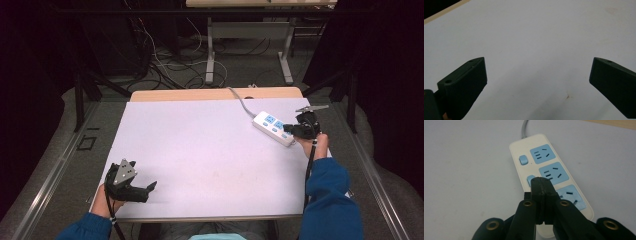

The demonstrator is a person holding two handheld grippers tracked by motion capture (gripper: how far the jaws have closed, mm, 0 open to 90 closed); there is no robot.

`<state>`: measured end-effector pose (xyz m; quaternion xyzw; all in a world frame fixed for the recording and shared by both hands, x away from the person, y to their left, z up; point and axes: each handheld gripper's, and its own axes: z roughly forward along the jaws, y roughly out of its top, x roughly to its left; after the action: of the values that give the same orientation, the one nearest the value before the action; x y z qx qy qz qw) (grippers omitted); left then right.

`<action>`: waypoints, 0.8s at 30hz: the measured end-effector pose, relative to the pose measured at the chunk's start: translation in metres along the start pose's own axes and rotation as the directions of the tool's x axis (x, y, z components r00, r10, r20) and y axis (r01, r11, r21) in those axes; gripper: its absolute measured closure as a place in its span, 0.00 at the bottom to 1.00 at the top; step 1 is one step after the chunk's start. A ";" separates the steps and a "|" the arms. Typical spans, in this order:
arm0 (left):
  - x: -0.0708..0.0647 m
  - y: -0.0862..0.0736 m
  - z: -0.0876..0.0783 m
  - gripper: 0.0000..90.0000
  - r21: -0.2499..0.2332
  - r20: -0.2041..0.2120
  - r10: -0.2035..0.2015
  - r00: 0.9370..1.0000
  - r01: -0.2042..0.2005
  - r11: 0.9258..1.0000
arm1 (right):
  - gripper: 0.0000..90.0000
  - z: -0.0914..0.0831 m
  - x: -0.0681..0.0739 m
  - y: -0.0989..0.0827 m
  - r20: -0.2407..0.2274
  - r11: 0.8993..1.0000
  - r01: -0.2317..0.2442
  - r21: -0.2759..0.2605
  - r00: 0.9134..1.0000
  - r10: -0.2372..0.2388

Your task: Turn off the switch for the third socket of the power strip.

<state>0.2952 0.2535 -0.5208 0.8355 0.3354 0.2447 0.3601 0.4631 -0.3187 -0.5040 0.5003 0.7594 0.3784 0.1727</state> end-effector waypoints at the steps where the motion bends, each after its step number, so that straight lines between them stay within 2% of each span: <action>1: 0.000 0.000 0.000 0.01 -0.003 -0.001 -0.005 1.000 0.005 1.000 | 1.00 0.000 0.000 0.000 0.000 1.000 0.000 0.000 1.000 0.000; 10: -0.001 0.000 0.000 0.01 0.003 0.008 -0.006 1.000 0.006 1.000 | 1.00 0.006 0.002 -0.001 0.030 0.998 0.031 0.056 0.999 -0.033; 12: 0.000 0.000 0.000 0.01 0.003 0.004 -0.004 1.000 0.004 1.000 | 1.00 0.007 0.003 -0.001 0.031 0.997 0.026 0.066 0.999 -0.028; 14: -0.001 0.000 0.000 0.01 0.004 0.007 -0.006 1.000 0.006 1.000 | 1.00 0.010 0.004 -0.001 0.037 0.995 0.042 0.091 0.998 -0.046; 15: -0.001 0.000 0.000 0.01 0.002 0.007 -0.008 1.000 0.008 1.000 | 1.00 0.010 0.005 -0.002 0.041 0.995 0.028 0.097 0.999 -0.032; 16: -0.001 0.000 0.000 0.01 0.004 0.006 -0.005 1.000 0.005 1.000 | 1.00 0.011 0.004 -0.002 0.039 0.994 0.047 0.103 0.998 -0.052; 18: -0.001 0.000 0.000 0.02 0.001 0.004 -0.013 1.000 0.013 1.000 | 1.00 0.012 0.004 -0.002 0.045 0.993 0.053 0.103 0.997 -0.058; 19: -0.001 0.000 0.000 0.02 0.002 0.003 -0.013 1.000 0.013 1.000 | 1.00 0.014 0.006 -0.003 0.059 0.991 0.057 0.119 0.996 -0.064; 21: -0.001 0.000 0.000 0.01 0.005 0.006 -0.008 1.000 0.008 1.000 | 1.00 0.015 0.006 -0.003 0.060 0.989 0.071 0.129 0.995 -0.079; 24: -0.001 0.000 0.000 0.01 0.004 0.006 -0.008 1.000 0.008 1.000 | 1.00 0.016 0.007 -0.004 0.066 0.988 0.070 0.138 0.995 -0.080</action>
<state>0.2947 0.2530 -0.5213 0.8355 0.3383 0.2399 0.3605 0.4680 -0.3068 -0.5165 0.4951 0.7950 0.3011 0.1796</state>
